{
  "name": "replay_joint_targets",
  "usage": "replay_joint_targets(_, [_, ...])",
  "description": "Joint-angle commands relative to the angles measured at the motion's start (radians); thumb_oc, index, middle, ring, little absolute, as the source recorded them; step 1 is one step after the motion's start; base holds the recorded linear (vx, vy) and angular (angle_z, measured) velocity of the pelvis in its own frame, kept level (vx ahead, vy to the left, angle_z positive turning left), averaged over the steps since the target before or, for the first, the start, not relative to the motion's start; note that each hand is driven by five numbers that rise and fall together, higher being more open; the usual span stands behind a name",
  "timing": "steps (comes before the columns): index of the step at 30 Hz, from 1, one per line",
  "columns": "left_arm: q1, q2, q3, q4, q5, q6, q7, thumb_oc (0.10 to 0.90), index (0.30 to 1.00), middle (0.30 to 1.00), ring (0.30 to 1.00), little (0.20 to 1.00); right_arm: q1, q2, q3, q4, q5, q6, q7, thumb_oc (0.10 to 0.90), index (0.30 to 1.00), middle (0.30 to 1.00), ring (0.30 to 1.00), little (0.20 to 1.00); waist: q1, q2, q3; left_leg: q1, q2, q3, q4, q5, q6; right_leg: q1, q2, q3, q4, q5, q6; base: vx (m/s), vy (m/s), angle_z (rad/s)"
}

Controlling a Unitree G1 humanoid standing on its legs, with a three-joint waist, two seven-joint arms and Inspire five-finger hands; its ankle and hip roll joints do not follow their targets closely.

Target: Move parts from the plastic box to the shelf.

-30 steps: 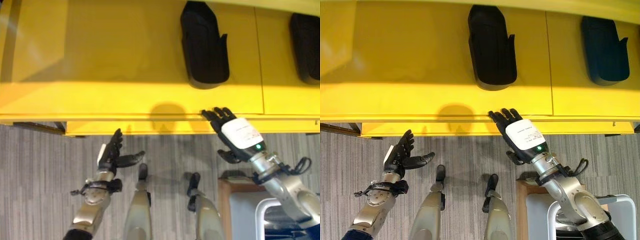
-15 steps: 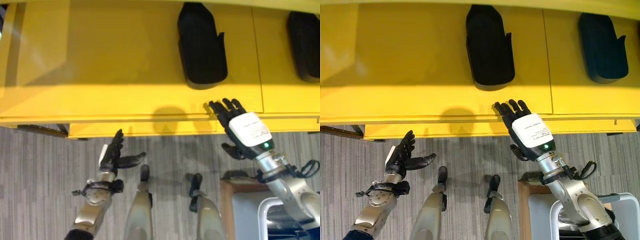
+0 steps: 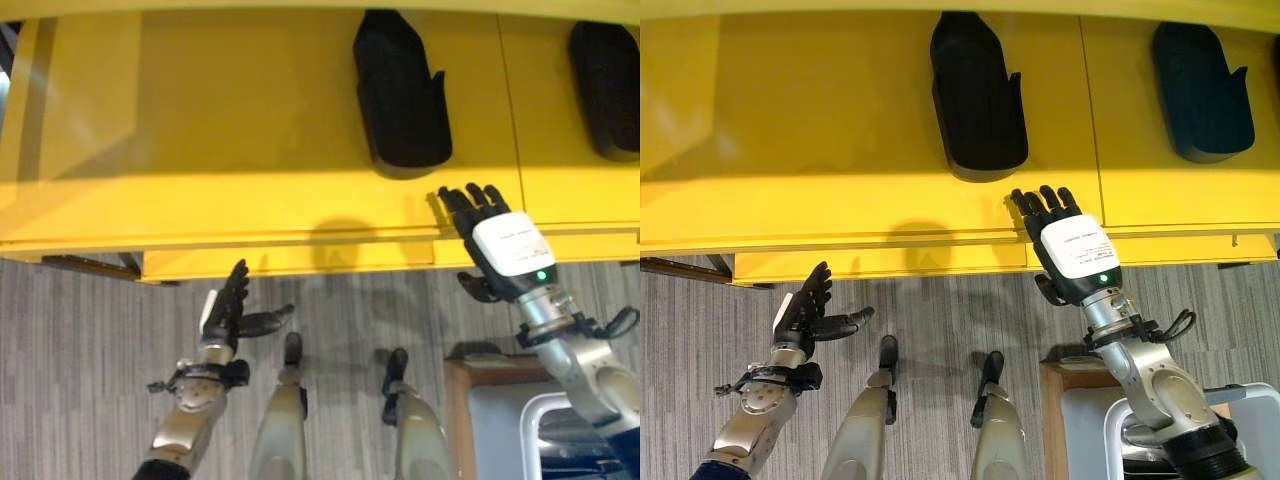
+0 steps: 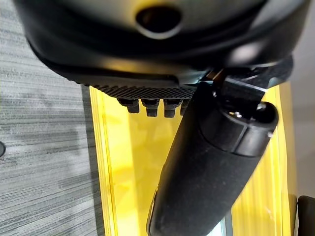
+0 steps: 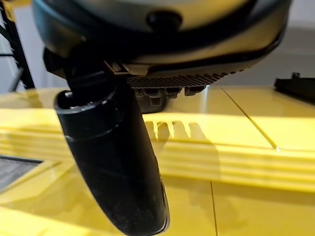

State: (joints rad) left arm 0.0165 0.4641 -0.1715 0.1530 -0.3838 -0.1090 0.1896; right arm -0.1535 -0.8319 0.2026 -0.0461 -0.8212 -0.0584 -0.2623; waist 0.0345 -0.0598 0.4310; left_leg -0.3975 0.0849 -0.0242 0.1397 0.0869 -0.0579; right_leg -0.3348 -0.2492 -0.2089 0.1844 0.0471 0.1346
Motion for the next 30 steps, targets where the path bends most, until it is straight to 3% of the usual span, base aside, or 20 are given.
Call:
replay_joint_targets(1, [0.013,0.021,0.006,-0.052,0.005,-0.084,0.008,0.9,1.0,1.0,1.0,1.0,-0.082,-0.013,0.022,-0.024,0.027,0.002,-0.067,0.9,1.0,1.0,1.0,1.0,0.007,-0.027,-0.094,0.016,0.058,-0.014,0.048,-0.055,-0.018,0.016,-0.032,0.045,0.007,0.04,0.028,0.0,0.0,0.0])
replay_joint_targets(16, [0.015,0.024,0.002,-0.05,-0.01,-0.086,-0.002,0.9,1.0,1.0,1.0,1.0,-0.231,0.023,0.172,0.083,0.046,0.013,-0.007,0.9,1.0,1.0,1.0,1.0,0.034,-0.023,-0.083,0.013,0.054,-0.021,0.052,-0.057,-0.015,0.02,-0.032,0.037,0.013,0.034,0.026,0.0,0.0,0.0])
replay_joint_targets(30, [0.015,0.026,0.005,-0.057,-0.014,-0.084,0.005,0.9,1.0,1.0,1.0,1.0,-0.312,0.055,0.228,0.101,0.074,0.014,0.013,0.9,1.0,1.0,1.0,1.0,0.055,-0.03,-0.082,0.003,0.049,-0.028,0.056,-0.061,-0.01,0.027,-0.037,0.025,0.01,0.033,0.026,0.01,0.0,0.01])
